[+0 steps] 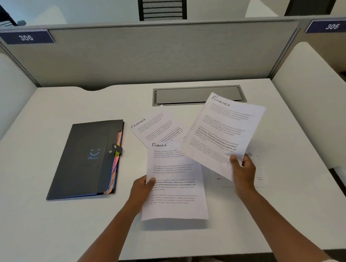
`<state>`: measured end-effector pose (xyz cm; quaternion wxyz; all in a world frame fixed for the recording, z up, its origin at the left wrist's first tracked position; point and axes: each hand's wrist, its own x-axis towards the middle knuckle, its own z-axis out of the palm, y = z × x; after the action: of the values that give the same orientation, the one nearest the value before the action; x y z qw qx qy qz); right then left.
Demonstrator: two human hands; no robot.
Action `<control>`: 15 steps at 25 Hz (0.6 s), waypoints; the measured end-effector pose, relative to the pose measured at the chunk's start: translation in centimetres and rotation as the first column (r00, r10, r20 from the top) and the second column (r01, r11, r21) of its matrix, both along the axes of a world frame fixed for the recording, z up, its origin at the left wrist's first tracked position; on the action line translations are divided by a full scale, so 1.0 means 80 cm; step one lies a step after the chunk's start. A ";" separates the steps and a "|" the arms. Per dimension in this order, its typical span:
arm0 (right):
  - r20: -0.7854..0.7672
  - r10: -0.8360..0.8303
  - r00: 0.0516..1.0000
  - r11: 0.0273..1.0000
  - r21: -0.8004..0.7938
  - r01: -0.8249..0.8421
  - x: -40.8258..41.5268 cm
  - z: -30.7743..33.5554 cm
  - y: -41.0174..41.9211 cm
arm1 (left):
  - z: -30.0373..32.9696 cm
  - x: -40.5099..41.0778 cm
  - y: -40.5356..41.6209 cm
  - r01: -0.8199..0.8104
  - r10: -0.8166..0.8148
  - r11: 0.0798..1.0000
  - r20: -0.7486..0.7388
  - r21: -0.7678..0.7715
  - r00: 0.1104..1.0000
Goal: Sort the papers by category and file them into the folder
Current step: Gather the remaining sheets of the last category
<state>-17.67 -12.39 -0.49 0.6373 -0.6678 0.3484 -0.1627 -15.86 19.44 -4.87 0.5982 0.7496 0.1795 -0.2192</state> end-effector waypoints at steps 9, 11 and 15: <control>-0.210 0.343 0.916 0.933 -0.040 -0.359 -0.030 -0.032 0.036 | 0.010 -0.005 -0.003 -0.019 0.019 0.998 -0.010 -0.065 1.000; -0.274 0.417 0.866 0.892 -0.060 -0.448 -0.041 -0.044 0.050 | 0.011 -0.006 -0.003 -0.046 0.042 0.996 -0.046 -0.079 0.998; -0.330 0.491 0.806 0.832 -0.095 -0.546 -0.051 -0.050 0.072 | 0.008 -0.007 -0.002 -0.054 0.049 0.994 -0.059 -0.093 0.997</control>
<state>-21.71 -6.65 -4.51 0.5339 -0.8104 0.2252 0.0871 -16.39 19.29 -4.21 0.6329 0.7091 0.2053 -0.2332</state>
